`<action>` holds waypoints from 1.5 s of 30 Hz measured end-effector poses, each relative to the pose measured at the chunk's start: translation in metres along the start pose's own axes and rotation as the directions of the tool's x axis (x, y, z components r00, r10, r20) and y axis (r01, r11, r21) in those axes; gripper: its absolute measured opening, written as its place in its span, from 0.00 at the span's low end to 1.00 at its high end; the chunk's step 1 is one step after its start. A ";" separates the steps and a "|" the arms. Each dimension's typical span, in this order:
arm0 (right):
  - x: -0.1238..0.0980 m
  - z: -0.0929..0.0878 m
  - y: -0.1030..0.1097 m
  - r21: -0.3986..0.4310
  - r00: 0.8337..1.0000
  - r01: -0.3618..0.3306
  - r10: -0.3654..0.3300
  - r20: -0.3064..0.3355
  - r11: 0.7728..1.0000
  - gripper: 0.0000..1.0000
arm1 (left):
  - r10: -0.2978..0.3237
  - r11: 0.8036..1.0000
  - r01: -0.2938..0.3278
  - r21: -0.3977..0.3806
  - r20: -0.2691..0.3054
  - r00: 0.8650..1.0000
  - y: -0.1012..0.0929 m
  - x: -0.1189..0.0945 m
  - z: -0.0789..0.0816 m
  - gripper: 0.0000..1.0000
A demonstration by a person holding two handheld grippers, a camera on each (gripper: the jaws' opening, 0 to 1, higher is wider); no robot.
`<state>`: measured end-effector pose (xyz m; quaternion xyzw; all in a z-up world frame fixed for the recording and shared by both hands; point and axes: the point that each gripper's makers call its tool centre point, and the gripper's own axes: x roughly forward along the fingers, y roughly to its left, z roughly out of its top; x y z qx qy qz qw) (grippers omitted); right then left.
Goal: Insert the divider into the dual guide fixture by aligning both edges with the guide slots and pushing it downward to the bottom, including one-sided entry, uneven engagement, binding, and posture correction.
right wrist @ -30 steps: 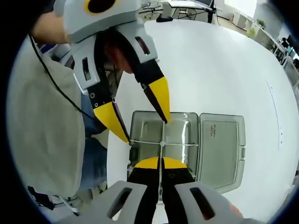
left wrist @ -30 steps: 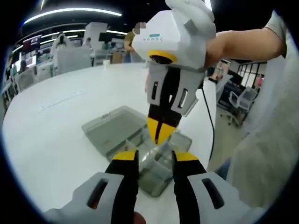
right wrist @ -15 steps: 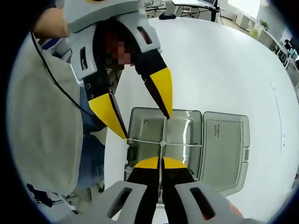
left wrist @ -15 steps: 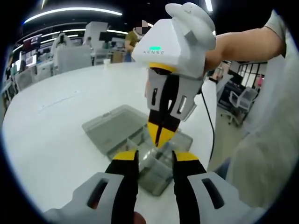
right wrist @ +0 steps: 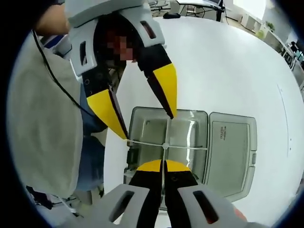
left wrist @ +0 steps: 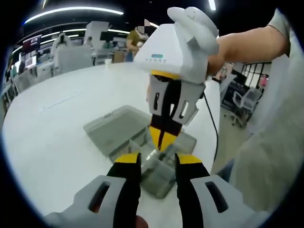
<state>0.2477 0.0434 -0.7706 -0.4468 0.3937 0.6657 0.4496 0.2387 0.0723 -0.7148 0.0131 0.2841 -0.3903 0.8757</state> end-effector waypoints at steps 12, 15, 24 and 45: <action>0.004 0.000 -0.001 -0.024 1.000 0.002 -0.002 -0.004 1.000 0.00 | -0.001 1.000 0.001 -0.006 -0.008 1.000 0.002 0.000 -0.005 0.26; 0.005 -0.001 -0.001 -0.031 1.000 0.002 -0.003 -0.009 1.000 0.00 | -0.001 1.000 0.001 -0.006 -0.009 1.000 0.002 0.000 -0.006 0.26; 0.007 -0.001 0.000 -0.032 1.000 0.008 -0.009 -0.014 0.999 0.00 | 0.002 1.000 -0.002 -0.005 -0.010 1.000 0.001 0.000 -0.005 0.26; 0.008 -0.001 0.000 0.001 1.000 0.023 -0.023 -0.018 1.000 0.00 | 0.002 1.000 -0.002 0.004 -0.018 1.000 -0.004 -0.001 -0.007 0.25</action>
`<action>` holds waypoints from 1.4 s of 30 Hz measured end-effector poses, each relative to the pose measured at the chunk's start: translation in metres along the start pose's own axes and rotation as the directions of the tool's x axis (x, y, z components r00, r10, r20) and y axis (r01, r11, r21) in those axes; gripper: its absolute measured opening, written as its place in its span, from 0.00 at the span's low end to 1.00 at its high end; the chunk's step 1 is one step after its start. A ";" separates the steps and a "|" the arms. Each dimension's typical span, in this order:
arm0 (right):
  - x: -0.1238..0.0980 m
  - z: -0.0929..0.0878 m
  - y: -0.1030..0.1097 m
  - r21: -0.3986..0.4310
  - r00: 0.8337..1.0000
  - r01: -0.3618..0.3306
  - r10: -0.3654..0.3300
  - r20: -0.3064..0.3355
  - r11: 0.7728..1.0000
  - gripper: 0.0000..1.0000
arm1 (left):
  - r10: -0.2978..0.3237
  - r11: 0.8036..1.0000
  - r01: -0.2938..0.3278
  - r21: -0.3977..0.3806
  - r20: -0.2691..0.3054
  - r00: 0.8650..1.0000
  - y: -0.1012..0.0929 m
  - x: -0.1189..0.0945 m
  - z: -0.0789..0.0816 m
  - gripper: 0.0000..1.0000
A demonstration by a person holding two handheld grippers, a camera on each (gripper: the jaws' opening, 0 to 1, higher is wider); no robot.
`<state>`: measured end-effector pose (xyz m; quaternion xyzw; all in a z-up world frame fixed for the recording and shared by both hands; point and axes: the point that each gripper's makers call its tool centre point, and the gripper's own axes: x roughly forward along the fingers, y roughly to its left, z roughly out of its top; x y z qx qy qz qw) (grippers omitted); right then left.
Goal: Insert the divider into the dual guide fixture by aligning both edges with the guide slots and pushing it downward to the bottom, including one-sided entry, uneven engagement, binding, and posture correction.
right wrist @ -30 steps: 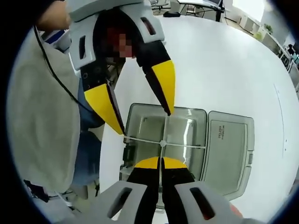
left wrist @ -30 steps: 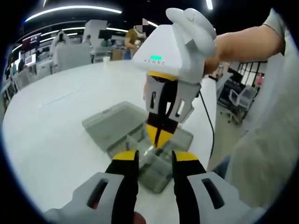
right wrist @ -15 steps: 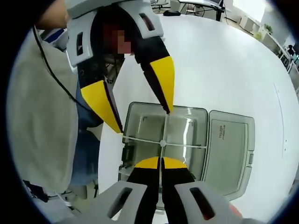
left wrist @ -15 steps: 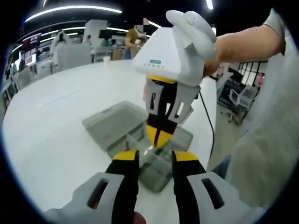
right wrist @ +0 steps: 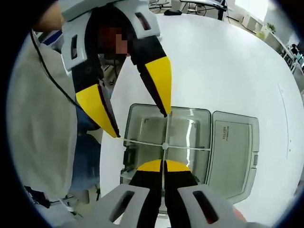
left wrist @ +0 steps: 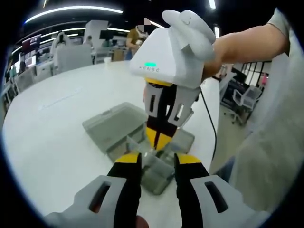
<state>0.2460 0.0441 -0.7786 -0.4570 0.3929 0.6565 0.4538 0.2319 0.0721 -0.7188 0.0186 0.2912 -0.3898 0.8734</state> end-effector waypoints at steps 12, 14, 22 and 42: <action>0.000 0.000 0.000 0.020 0.999 0.031 -0.031 -0.007 0.999 0.00 | 0.000 1.000 0.000 0.017 -0.008 1.000 -0.003 -0.003 0.001 0.25; 0.001 0.000 0.000 0.024 0.999 0.033 -0.033 -0.004 0.999 0.00 | 0.000 1.000 0.000 0.019 -0.007 1.000 -0.004 -0.004 0.002 0.25; 0.001 0.001 0.000 0.030 0.999 0.047 -0.047 0.002 0.998 0.00 | 0.001 1.000 -0.001 0.024 -0.013 1.000 -0.004 -0.004 0.001 0.25; 0.001 -0.003 -0.001 0.112 0.997 0.056 -0.061 0.048 0.992 0.00 | 0.001 1.000 0.000 0.022 -0.025 1.000 -0.007 -0.006 -0.002 0.26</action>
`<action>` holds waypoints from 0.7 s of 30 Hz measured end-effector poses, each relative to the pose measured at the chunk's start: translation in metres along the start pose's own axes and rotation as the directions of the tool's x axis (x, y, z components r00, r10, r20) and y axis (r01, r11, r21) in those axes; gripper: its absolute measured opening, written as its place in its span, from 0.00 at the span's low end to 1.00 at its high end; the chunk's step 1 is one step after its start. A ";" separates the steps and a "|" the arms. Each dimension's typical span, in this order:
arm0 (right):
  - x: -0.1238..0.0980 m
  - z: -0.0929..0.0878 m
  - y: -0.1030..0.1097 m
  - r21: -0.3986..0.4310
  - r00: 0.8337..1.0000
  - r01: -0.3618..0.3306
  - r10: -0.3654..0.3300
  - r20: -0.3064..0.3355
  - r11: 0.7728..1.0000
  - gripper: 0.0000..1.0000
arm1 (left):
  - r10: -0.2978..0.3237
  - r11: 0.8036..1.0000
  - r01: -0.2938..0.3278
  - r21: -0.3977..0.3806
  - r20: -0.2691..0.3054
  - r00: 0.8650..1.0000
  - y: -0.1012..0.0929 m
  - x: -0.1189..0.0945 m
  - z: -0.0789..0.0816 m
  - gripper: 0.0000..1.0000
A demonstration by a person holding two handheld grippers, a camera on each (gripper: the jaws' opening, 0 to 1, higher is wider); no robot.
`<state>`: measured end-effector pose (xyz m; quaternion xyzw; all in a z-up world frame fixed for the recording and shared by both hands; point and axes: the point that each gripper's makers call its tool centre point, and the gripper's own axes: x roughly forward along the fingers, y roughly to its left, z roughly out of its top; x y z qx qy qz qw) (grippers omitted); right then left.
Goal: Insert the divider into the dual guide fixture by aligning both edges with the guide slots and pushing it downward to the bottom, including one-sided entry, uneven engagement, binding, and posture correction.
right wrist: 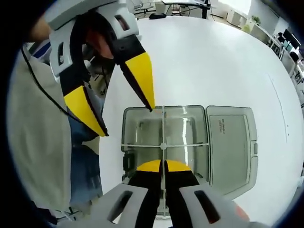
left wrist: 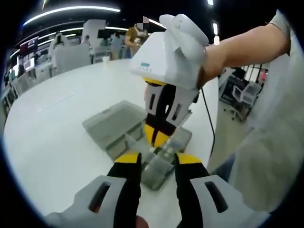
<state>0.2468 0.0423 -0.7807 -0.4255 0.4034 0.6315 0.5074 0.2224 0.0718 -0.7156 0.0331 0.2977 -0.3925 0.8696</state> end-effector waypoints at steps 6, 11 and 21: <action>0.000 -0.002 0.000 0.027 1.000 0.007 -0.008 0.027 1.000 0.07 | -0.001 1.000 0.001 -0.003 -0.002 1.000 0.000 0.001 -0.001 0.27; -0.004 -0.001 -0.003 0.065 0.997 0.027 -0.032 0.077 0.998 0.11 | 0.003 1.000 -0.003 -0.006 -0.004 1.000 0.001 0.001 -0.002 0.28; -0.008 -0.007 -0.003 0.132 0.989 0.030 -0.049 0.140 0.991 0.18 | 0.026 1.000 -0.027 -0.013 -0.009 1.000 0.005 0.000 -0.002 0.34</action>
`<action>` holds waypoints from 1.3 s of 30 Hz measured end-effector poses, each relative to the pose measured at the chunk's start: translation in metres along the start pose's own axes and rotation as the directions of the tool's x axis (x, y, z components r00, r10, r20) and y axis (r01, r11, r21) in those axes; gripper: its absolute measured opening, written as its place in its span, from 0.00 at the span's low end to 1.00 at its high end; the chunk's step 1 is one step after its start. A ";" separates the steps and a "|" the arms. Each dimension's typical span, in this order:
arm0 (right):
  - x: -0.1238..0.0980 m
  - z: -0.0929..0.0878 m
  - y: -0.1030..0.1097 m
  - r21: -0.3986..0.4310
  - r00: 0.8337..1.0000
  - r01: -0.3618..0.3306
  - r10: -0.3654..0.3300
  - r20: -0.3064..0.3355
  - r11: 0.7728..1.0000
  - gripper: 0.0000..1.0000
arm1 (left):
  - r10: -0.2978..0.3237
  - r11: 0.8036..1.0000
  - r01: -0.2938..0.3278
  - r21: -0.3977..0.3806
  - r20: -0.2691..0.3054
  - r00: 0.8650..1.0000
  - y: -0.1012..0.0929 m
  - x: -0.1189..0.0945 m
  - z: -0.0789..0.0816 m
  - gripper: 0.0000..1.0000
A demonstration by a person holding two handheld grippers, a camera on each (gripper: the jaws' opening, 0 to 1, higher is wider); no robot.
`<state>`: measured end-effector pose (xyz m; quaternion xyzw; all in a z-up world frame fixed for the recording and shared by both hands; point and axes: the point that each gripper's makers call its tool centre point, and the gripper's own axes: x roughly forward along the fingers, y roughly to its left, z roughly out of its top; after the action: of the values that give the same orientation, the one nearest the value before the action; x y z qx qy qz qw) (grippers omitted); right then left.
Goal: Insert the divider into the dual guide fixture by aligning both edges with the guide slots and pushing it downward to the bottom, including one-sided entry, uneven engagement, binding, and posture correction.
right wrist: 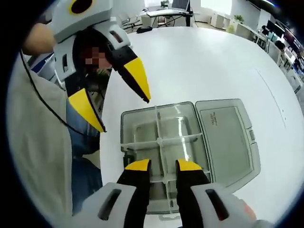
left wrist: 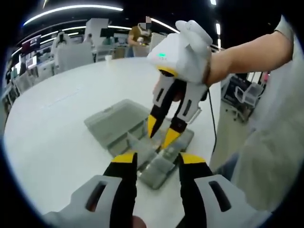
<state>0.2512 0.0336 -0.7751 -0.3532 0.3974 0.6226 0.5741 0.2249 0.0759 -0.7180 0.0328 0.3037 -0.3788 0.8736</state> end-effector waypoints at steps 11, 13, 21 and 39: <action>-0.012 0.000 0.000 0.088 0.994 0.025 -0.034 0.105 0.996 0.24 | 0.022 1.000 -0.022 -0.009 -0.014 1.000 0.003 0.003 -0.002 0.41; -0.014 -0.001 -0.001 0.102 0.992 0.033 -0.045 0.119 0.994 0.26 | 0.026 1.000 -0.026 -0.010 -0.016 1.000 0.004 0.004 -0.002 0.42; -0.024 0.003 0.001 0.187 0.975 0.049 -0.088 0.206 0.981 0.32 | 0.050 0.999 -0.051 -0.021 -0.018 0.999 0.010 0.004 -0.001 0.49; -0.051 0.004 0.003 0.334 0.919 0.105 -0.220 0.328 0.937 0.58 | 0.112 0.993 -0.112 -0.038 0.005 0.994 0.020 0.000 0.009 0.65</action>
<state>0.2525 0.0148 -0.7277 -0.1708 0.3470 0.5560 0.7357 0.2424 0.0876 -0.7141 0.0322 0.3054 -0.3236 0.8950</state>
